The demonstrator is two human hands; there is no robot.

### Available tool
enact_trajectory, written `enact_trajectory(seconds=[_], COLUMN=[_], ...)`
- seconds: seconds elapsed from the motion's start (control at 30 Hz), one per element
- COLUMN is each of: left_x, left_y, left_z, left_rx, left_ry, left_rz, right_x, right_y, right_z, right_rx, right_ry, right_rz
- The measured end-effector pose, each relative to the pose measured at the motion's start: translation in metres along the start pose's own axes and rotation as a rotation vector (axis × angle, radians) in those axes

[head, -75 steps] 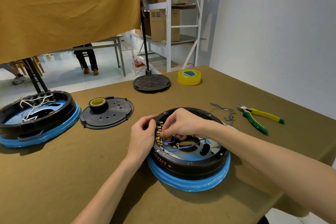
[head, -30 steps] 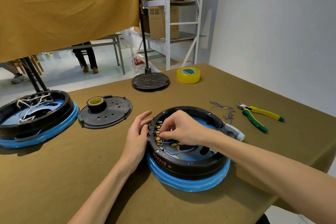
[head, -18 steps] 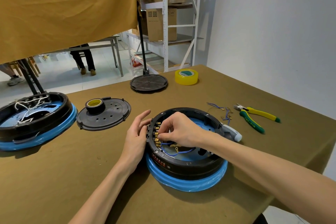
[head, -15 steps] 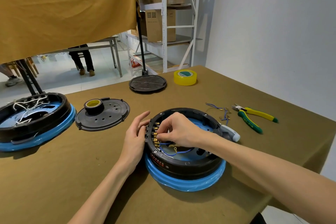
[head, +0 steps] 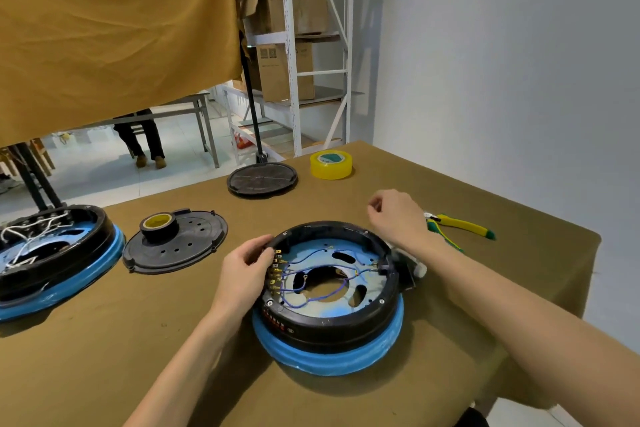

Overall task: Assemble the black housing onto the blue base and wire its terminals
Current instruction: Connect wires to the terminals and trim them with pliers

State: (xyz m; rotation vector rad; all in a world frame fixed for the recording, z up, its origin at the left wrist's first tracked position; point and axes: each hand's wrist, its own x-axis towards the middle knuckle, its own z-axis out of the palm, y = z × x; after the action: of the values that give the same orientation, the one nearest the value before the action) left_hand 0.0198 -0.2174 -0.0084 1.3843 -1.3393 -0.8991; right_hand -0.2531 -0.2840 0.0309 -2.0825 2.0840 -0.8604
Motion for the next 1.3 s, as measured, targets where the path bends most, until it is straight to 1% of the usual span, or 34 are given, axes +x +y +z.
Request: enact_trajectory(seconds=[0.07, 0.13, 0.17, 0.27, 0.37, 0.47, 0.7, 0.77, 0.93, 1.03, 1.1, 1.17, 1.23, 1.3], left_x=[0.0, -0.001, -0.001, 0.0, 0.0, 0.0, 0.001, 0.001, 0.003, 0.004, 0.004, 0.005, 0.005, 0.004], left_y=[0.0, -0.001, -0.002, -0.003, -0.003, -0.003, -0.004, -0.004, -0.007, -0.008, -0.008, -0.009, -0.008, -0.007], left_z=[0.0, 0.0, 0.0, 0.001, 0.0, 0.001, 0.001, 0.001, 0.001, 0.001, 0.001, 0.002, 0.001, 0.001], left_rx=[-0.003, -0.014, -0.015, 0.005, 0.006, 0.009, 0.009, 0.003, 0.007, 0.003, 0.005, 0.009, 0.007, 0.004], left_ry=[0.014, 0.028, 0.034, 0.035, 0.034, 0.034, 0.028, 0.026, 0.016, 0.025, 0.029, 0.028, 0.03, 0.03], left_rz=[-0.005, -0.007, -0.003, 0.015, 0.029, 0.033, 0.045, 0.047, 0.051, 0.055, 0.053, 0.047, 0.044, 0.046], right_x=[0.011, 0.017, 0.02, 0.031, 0.039, 0.042, 0.047, 0.048, 0.049, 0.047, 0.045, 0.042, 0.037, 0.032], right_y=[0.025, 0.041, 0.046, 0.051, 0.05, 0.051, 0.05, 0.049, 0.039, 0.034, 0.032, 0.029, 0.025, 0.02], right_z=[0.004, 0.008, 0.011, 0.018, 0.026, 0.032, 0.035, 0.039, 0.033, 0.02, 0.011, 0.003, -0.007, -0.015], right_rx=[-0.128, -0.195, -0.222, -0.31, -0.368, -0.429, -0.326, -0.23, 0.128, 0.412, 0.553, 0.759, 1.008, 1.191], right_ry=[-0.133, -0.216, -0.247, -0.314, -0.256, -0.187, -0.221, -0.234, -0.264, -0.333, -0.321, -0.317, -0.392, -0.523], right_rz=[0.081, 0.124, 0.112, -0.029, -0.114, -0.117, -0.046, 0.019, 0.235, 0.392, 0.407, 0.381, 0.349, 0.297])
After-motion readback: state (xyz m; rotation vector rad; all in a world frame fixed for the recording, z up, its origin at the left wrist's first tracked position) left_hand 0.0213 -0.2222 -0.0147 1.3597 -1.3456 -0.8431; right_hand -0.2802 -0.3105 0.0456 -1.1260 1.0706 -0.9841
